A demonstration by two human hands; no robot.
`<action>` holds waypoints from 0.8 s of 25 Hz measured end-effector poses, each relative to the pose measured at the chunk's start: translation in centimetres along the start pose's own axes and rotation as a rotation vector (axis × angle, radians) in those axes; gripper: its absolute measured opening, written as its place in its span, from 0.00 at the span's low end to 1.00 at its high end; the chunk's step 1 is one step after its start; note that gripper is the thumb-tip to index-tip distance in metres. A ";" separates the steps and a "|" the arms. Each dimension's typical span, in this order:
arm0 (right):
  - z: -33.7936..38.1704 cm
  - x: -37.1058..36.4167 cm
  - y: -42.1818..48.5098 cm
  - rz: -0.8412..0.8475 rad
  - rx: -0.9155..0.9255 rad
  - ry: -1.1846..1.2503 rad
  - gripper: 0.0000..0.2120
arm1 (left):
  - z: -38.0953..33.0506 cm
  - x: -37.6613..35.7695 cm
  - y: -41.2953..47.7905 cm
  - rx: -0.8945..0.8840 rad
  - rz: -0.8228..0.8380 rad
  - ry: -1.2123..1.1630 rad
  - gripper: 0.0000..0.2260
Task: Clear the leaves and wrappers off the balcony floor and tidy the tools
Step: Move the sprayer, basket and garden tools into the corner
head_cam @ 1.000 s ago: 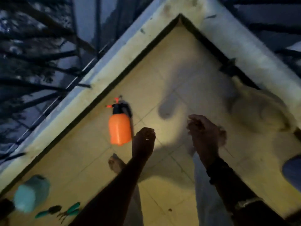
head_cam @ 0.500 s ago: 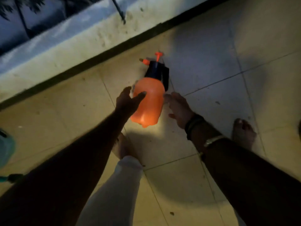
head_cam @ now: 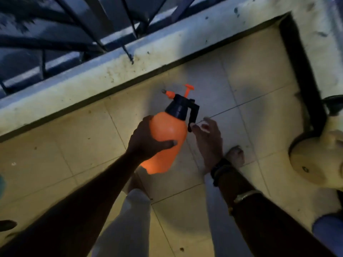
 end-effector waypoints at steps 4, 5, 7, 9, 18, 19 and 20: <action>10.3 10.4 3.2 0.375 0.275 -0.211 0.32 | -8.9 2.1 -2.2 -0.206 0.071 0.088 0.55; 12.2 12.8 4.2 0.427 0.281 -0.220 0.23 | -10.3 1.7 -1.4 -0.204 0.085 0.111 0.54; 15.7 18.2 5.7 0.445 0.303 -0.268 0.13 | -15.5 -0.1 0.0 -0.201 0.126 0.166 0.46; 17.8 23.0 7.0 0.370 0.383 -0.367 0.13 | -21.9 -3.1 2.9 -0.270 0.074 0.116 0.30; 16.6 39.0 15.1 -0.349 0.334 -0.532 0.13 | -42.1 -8.8 6.2 -0.413 0.073 0.024 0.37; 15.8 39.6 16.3 -0.380 0.292 -0.516 0.11 | -43.0 -9.8 7.0 -0.394 0.072 0.018 0.36; 15.1 40.2 17.3 -0.412 0.257 -0.502 0.10 | -43.9 -10.8 7.8 -0.382 0.066 -0.018 0.35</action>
Point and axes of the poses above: each hand's wrist, its own y-axis towards the middle knuckle, its own x-axis out of the back of the hand, z = x × y, the point moved 6 cm from there along y, towards the middle knuckle, and after that the axes turned 3 degrees about y, right-handed, at the moved point
